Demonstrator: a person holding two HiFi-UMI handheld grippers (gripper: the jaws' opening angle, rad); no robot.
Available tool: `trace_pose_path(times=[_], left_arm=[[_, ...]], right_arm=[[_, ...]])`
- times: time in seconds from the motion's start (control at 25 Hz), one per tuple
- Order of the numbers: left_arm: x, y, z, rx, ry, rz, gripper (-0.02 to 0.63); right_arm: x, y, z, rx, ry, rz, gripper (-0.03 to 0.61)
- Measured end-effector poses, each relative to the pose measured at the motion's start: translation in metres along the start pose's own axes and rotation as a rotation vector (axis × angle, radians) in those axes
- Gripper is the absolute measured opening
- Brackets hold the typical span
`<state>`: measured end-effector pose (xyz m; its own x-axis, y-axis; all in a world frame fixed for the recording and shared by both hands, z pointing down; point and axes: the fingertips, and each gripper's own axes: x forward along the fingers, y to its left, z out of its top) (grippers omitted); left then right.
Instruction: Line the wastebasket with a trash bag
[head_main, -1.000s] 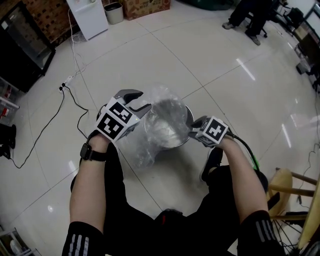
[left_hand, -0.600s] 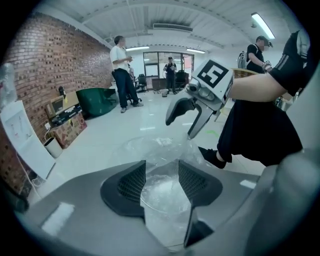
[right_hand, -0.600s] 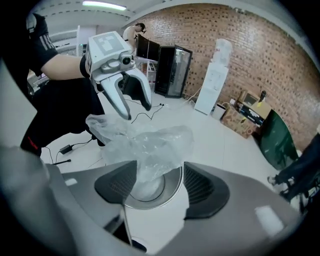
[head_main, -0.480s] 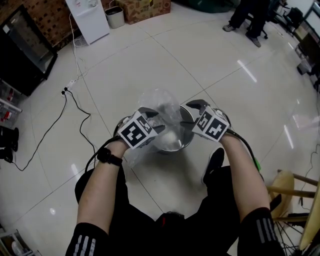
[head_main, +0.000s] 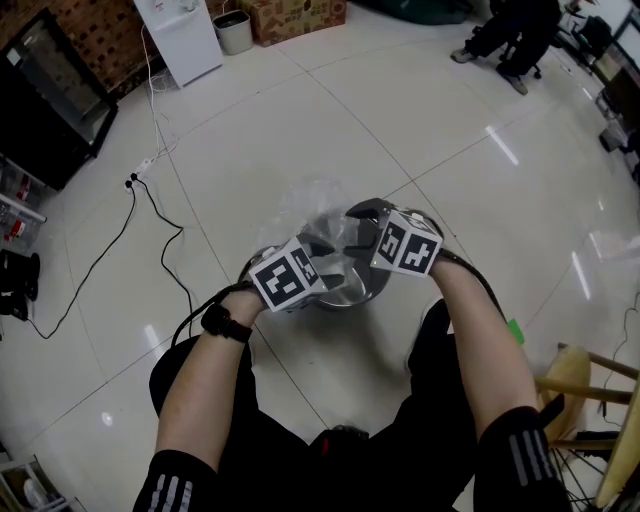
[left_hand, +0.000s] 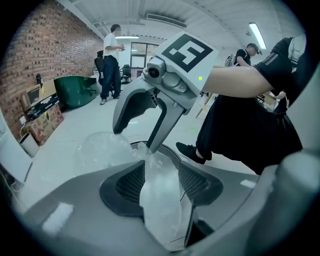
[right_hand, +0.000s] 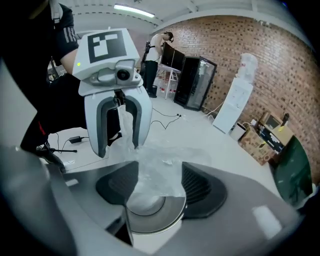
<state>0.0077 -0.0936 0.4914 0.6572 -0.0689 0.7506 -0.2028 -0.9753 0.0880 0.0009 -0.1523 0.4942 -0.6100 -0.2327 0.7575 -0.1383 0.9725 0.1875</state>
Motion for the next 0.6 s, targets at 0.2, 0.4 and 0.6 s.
trace_pose_path(times=[0.2,0.4,0.6], left_arm=[[-0.014,0.007,0.008,0.001,-0.032,0.022,0.212],[-0.041,0.026,0.019,0.010,-0.081,0.101,0.212],[-0.078,0.052,0.026,0.001,-0.138,0.211,0.212]], right_arm=[[0.011,0.003,-0.011,0.038,0.029,0.012,0.008],[0.002,0.007,-0.014,0.089,0.048,0.032,0.008],[-0.029,0.013,-0.019,0.317,-0.014,0.150,0.008]])
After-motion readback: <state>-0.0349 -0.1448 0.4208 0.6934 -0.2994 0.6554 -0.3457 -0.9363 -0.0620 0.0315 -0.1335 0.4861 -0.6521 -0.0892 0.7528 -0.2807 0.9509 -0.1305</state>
